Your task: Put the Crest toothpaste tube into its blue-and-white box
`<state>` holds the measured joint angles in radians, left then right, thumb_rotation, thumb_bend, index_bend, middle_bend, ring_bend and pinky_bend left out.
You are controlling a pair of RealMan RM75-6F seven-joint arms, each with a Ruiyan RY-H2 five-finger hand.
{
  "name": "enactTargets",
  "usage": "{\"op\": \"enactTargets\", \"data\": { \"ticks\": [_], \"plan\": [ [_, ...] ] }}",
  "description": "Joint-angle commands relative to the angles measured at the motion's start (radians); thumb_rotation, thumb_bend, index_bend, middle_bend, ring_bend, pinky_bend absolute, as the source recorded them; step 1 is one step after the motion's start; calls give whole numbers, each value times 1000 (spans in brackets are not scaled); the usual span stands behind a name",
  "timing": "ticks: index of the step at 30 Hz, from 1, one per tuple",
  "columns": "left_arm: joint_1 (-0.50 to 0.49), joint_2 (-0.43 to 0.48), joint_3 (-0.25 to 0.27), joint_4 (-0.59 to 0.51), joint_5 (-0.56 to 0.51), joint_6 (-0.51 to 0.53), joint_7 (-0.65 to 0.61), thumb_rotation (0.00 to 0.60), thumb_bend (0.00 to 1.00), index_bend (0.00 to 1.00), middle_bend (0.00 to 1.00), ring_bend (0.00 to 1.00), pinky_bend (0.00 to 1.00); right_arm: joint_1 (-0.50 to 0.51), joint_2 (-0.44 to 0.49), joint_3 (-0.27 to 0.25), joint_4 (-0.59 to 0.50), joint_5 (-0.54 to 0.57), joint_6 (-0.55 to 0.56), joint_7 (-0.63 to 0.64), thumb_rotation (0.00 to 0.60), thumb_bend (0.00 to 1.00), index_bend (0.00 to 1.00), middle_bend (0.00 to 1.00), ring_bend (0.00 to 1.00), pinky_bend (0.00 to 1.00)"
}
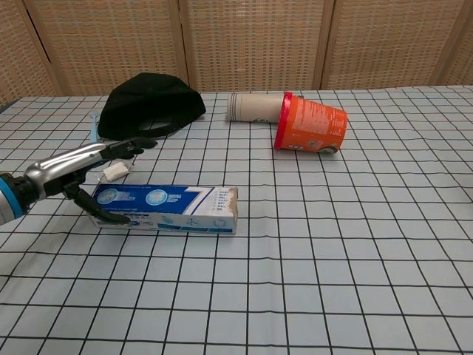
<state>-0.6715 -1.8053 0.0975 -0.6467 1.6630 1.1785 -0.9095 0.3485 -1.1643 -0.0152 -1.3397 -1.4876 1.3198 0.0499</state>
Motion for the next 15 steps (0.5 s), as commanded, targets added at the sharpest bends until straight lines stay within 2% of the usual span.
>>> {"op": "enactTargets", "data": {
  "ticks": [1,4,6,9,11,13,14,15],
  "plan": [
    [17,64,-26,-87,1,95,4,600,62,0,0,0,0,-11,9,5,-16,-6,14,7,600,0,144,104,54,0],
    [30,128,-42,-171,2,157,56,600,18,0,0,0,0,-24,18,6,-33,-13,32,11,600,0,144,100,54,0],
    [41,184,-47,-247,-3,172,136,600,0,0,0,0,0,-33,24,6,-43,-18,45,8,600,0,144,93,54,0],
    [76,318,-59,-463,-54,157,341,600,0,0,0,0,0,-54,27,7,-51,-29,76,1,600,0,144,80,31,0],
    [131,442,-74,-693,-147,151,563,600,0,0,0,0,0,-72,18,9,-36,-44,110,19,600,0,142,60,2,0],
    [184,508,-87,-841,-226,184,742,600,0,0,0,0,0,-85,9,11,-10,-53,134,30,600,0,135,40,0,0],
    [229,538,-92,-922,-275,233,855,600,0,0,0,0,0,-96,4,12,6,-59,154,29,600,0,128,30,0,0],
    [248,549,-92,-959,-295,255,901,600,0,0,0,0,0,-102,1,13,12,-61,164,28,600,0,121,23,0,0]
  ]
}}
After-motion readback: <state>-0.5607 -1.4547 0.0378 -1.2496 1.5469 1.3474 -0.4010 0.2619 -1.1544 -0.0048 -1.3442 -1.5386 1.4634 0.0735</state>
